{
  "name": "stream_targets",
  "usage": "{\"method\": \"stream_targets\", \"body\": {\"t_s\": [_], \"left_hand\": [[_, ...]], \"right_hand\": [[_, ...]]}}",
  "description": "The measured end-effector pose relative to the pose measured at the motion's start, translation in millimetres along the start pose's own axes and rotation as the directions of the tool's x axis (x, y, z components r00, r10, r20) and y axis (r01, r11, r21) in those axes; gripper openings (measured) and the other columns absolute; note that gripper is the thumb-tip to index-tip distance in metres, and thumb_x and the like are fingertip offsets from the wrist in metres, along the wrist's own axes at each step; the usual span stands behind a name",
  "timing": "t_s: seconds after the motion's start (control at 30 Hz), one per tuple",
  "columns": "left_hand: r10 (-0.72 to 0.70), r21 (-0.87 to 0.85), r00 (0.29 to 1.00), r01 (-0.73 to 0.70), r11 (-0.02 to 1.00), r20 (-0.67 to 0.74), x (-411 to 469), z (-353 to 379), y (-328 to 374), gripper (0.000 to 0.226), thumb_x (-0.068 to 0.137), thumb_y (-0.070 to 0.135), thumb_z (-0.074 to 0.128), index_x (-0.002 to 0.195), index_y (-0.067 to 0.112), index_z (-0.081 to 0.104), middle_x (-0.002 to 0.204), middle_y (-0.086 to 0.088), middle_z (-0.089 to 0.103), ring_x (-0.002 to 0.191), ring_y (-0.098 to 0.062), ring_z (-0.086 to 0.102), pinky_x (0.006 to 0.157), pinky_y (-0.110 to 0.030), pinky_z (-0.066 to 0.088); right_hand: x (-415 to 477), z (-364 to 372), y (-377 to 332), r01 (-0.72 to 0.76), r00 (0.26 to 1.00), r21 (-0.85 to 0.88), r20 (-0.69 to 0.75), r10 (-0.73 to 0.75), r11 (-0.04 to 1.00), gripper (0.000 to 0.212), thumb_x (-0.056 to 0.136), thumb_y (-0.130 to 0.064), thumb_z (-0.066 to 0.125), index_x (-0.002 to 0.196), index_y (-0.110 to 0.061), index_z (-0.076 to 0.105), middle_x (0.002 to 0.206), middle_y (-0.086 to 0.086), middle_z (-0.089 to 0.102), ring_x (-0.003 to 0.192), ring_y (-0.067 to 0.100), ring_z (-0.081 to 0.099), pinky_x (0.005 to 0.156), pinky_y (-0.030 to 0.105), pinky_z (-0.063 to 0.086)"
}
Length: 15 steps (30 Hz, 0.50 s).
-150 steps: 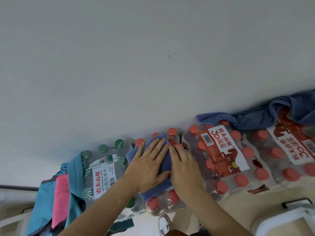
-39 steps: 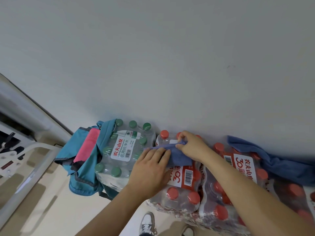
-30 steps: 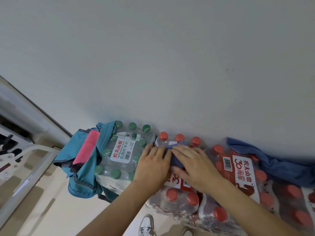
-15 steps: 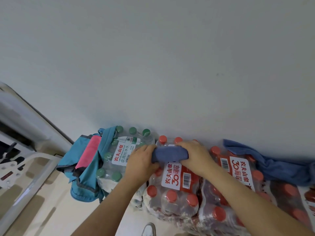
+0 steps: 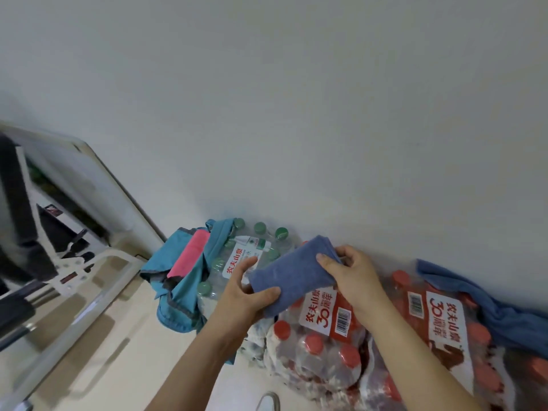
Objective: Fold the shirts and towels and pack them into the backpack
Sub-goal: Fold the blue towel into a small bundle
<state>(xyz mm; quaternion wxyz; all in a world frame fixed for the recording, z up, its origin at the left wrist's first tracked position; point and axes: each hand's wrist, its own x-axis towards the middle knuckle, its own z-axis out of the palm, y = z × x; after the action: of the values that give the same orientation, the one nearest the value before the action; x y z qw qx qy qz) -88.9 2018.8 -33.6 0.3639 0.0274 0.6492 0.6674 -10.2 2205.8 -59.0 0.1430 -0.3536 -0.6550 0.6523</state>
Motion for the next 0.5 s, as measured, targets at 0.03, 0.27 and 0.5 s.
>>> {"method": "stream_targets", "body": {"t_s": [0.03,0.27,0.5], "left_hand": [[0.030,0.044,0.998,-0.027,0.999,-0.060,-5.0,-1.3,-2.5,0.064,0.079,-0.004,0.071,0.123,0.035,0.046,0.096,-0.008,0.072,0.090,-0.030,0.070,0.082,-0.046,0.057],[0.234,0.280,0.927,-0.151,0.948,-0.292,-28.5,-59.3,0.7,0.045,0.083,0.007,0.069,0.109,0.039,0.050,0.095,-0.003,0.070,0.080,-0.019,0.070,0.074,-0.044,0.059],[0.384,0.386,0.840,-0.233,0.893,-0.382,-26.0,-164.2,55.5,0.053,0.073,-0.001,0.075,0.109,0.030,0.052,0.086,-0.005,0.071,0.079,-0.023,0.068,0.066,-0.038,0.058]], "right_hand": [[-1.9,6.5,-0.9,-0.016,1.000,-0.016,0.005,0.016,1.000,0.016,0.085,-0.029,0.070,0.091,-0.015,0.064,0.080,0.008,0.072,0.068,0.026,0.071,0.067,0.042,0.059],[-10.0,78.3,-13.6,0.073,0.995,-0.103,0.080,-0.065,0.992,0.023,0.086,-0.028,0.069,0.105,-0.019,0.058,0.098,0.002,0.066,0.080,0.011,0.064,0.057,0.017,0.046],[3.6,170.8,-31.1,0.191,0.925,-0.286,0.372,-0.075,0.939,0.034,0.087,-0.030,0.067,0.117,-0.029,0.051,0.103,-0.004,0.066,0.093,0.015,0.064,0.086,0.039,0.054]]}}
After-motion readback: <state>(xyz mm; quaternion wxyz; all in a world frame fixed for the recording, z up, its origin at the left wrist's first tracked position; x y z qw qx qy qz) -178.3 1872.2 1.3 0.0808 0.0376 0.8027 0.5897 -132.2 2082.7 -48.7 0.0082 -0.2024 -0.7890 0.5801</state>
